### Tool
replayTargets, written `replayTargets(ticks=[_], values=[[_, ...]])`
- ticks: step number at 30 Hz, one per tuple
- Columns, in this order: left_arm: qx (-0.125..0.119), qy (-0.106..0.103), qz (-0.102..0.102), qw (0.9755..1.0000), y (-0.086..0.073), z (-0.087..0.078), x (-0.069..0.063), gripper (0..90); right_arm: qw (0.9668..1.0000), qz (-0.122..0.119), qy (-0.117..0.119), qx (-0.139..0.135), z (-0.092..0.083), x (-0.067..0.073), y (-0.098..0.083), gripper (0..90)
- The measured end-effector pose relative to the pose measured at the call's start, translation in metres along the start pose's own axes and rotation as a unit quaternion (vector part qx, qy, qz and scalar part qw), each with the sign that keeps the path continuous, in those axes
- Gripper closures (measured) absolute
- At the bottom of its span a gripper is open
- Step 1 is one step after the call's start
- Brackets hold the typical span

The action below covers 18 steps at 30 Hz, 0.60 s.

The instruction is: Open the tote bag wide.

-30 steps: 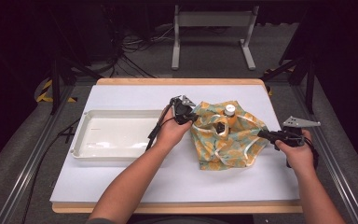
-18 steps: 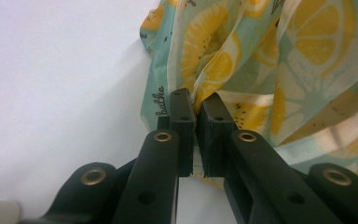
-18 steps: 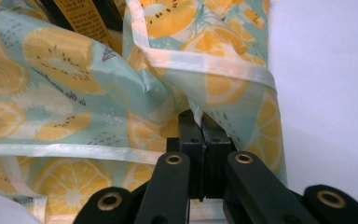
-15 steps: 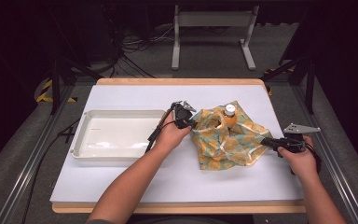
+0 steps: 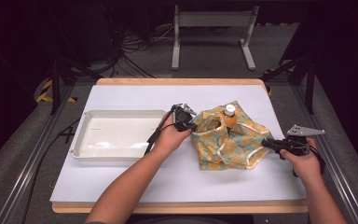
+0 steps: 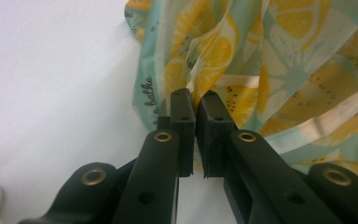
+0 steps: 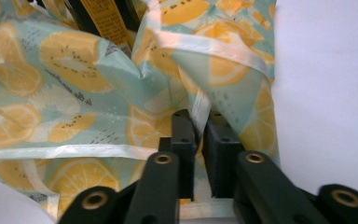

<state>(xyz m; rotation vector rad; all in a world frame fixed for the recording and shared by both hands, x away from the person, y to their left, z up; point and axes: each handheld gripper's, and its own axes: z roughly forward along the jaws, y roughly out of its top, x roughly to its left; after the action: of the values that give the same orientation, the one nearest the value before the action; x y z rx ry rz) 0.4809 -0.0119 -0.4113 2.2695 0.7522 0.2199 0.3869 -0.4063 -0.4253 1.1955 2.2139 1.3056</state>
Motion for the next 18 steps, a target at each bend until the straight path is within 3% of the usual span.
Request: replayTargets(ticks=[4,8,12,18], values=[[0.0,-0.005,0.002,1.0,0.0,-0.004,-0.003,85.5,0.9997,0.0,0.0,-0.023,-0.008,0.005,0.005,70.6],[-0.001,-0.009,0.004,0.9999,-0.001,-0.008,-0.005,85.5,0.9989,-0.023,-0.014,-0.038,-0.02,0.012,0.013,68.1],[-0.003,-0.017,0.005,0.9998,-0.001,-0.011,-0.007,85.2,0.9977,-0.041,-0.019,-0.05,-0.029,0.021,0.025,71.1],[-0.005,-0.023,0.005,0.9997,0.0,-0.015,-0.01,85.3,0.9953,-0.062,0.001,-0.074,-0.025,0.04,0.048,74.2]])
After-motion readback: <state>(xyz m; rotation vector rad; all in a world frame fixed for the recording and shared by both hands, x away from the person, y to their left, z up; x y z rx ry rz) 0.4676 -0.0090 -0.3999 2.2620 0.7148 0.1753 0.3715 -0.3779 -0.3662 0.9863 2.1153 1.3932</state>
